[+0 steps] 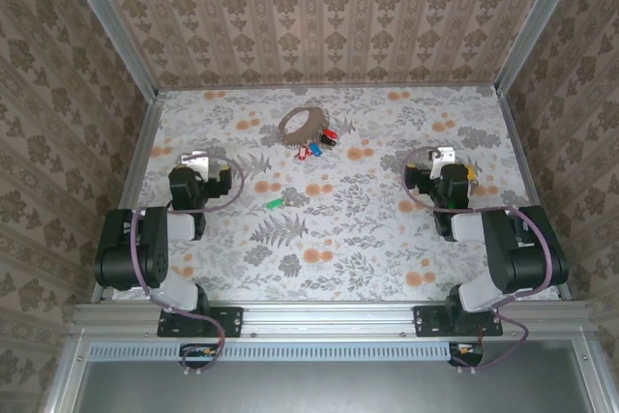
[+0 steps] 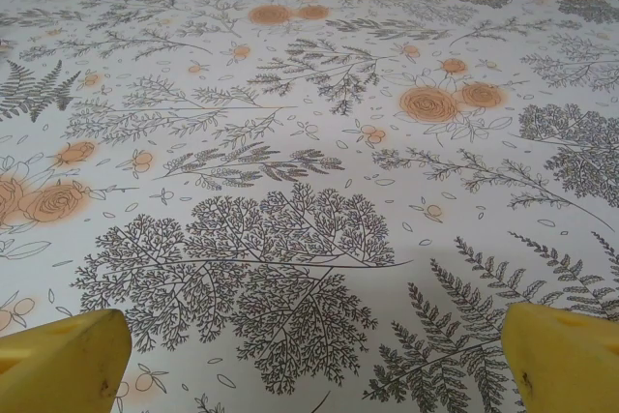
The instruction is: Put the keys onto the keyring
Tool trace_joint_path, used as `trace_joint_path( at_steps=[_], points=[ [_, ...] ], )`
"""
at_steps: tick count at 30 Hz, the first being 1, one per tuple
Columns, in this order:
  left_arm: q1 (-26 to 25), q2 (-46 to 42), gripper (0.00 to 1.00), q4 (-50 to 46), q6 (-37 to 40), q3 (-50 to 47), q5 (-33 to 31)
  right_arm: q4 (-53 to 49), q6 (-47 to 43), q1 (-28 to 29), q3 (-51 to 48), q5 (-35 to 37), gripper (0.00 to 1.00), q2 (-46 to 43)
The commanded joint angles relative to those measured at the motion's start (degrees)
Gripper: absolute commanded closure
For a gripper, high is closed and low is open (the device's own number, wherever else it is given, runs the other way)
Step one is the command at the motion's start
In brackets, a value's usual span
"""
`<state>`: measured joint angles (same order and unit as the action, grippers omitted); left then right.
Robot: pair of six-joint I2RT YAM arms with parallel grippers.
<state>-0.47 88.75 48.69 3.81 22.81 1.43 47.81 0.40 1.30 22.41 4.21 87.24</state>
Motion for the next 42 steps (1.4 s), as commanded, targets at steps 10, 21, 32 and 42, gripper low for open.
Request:
trace_joint_path(
  at_steps=[10,21,32,42],
  points=[
    [-0.32,-0.76,0.00,-0.25,-0.43,0.68,-0.64,1.06,1.18,-0.22,0.98,-0.61,0.00,0.38],
    [-0.30,-0.73,0.00,-0.18,-0.35,0.58,-0.55,1.13,1.18,-0.24,0.90,-0.61,0.00,0.43],
    [-0.61,-14.81,0.00,-11.37,-2.21,-0.14,-2.27,-1.83,-0.17,1.42,-0.13,1.14,0.00,-5.45],
    [-0.23,-19.73,0.00,-46.52,-13.77,22.66,-0.88,-53.62,25.62,1.42,20.04,-2.61,0.00,-18.34]
  ],
)
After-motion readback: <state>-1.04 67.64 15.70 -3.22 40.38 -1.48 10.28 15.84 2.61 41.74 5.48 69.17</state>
